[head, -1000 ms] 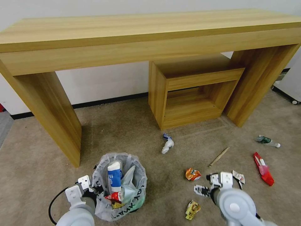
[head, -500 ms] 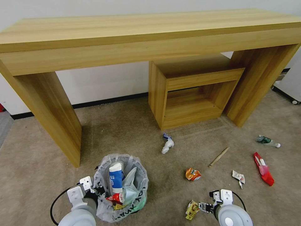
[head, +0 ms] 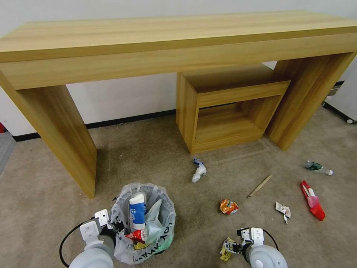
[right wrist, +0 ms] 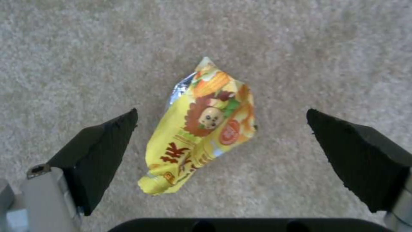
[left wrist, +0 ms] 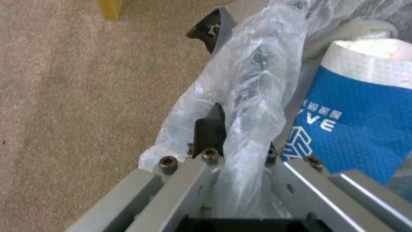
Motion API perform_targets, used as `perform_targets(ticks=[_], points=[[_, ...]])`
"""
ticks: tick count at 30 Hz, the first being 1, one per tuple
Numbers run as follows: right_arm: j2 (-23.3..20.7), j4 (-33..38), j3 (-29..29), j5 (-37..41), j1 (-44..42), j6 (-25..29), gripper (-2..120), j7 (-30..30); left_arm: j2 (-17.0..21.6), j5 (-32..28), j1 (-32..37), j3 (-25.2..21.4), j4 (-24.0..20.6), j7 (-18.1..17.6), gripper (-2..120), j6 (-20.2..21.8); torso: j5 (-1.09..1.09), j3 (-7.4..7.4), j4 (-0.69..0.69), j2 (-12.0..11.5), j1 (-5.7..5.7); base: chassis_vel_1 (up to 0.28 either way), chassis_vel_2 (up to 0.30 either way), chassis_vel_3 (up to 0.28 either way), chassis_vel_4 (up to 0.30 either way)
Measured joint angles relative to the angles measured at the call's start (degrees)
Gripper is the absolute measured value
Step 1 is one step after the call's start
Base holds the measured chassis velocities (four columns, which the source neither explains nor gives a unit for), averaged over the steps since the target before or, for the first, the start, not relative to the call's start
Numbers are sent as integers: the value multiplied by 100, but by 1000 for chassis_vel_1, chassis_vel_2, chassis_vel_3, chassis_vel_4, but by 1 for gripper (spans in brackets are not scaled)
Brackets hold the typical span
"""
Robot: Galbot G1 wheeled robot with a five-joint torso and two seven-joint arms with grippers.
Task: Pick up the trash bin and place the garbage on the floor into it.
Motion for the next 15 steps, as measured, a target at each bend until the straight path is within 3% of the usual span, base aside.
perform_targets(ticks=[15], points=[[405, -617, -277, -233, 336, 189, 100, -244, -27, 32, 29, 19, 10, 0, 1, -6, 0, 0, 0, 0, 0, 0, 0, 0, 0]])
